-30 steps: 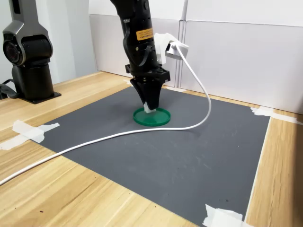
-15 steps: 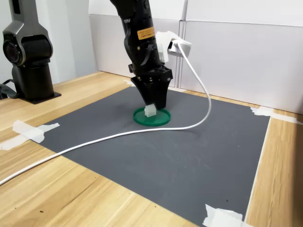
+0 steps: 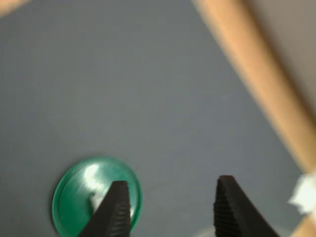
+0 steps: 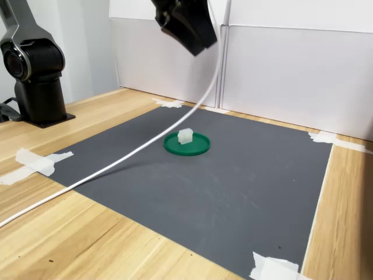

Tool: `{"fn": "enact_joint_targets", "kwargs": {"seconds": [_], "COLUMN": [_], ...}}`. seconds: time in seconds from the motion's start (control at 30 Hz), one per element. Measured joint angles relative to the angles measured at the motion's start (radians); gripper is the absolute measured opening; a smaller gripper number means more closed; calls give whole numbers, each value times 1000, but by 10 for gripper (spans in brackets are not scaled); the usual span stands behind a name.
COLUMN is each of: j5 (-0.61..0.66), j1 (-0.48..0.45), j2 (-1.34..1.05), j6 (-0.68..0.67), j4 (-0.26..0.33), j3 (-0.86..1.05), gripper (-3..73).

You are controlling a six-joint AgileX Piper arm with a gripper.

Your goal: Grasp a white terminal and put it in the green lid.

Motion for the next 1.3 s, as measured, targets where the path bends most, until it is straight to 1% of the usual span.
{"fn": "enact_joint_targets", "kwargs": {"seconds": [0.1, 0.27, 0.33, 0.4, 0.47, 0.63, 0.73, 0.8, 0.9, 0.97, 1.07, 1.1, 1.3], "j5": [-47, -115, -139, -161, -187, -195, -195, -185, -165, -142, -120, -117, -112], "j1": [0, 0, 0, 0, 0, 0, 0, 0, 0, -6, -38, -52, -107], "j2": [-142, -345, -418, -481, -545, -668, -716, -736, -760, -778, -811, -826, -933], "j6": [23, 121, 184, 257, 342, 575, 671, 695, 697, 697, 697, 697, 697], "j4": [44, 127, 138, 139, 123, 32, -3, -11, -49, -90, -159, -174, -179], "j3": [46, 154, 203, 250, 300, 411, 483, 528, 581, 607, 623, 624, 627], "gripper": [318, 120, 44, 6, -8, -14, -15, -15, -15, -15, -15, -15, -15]}}
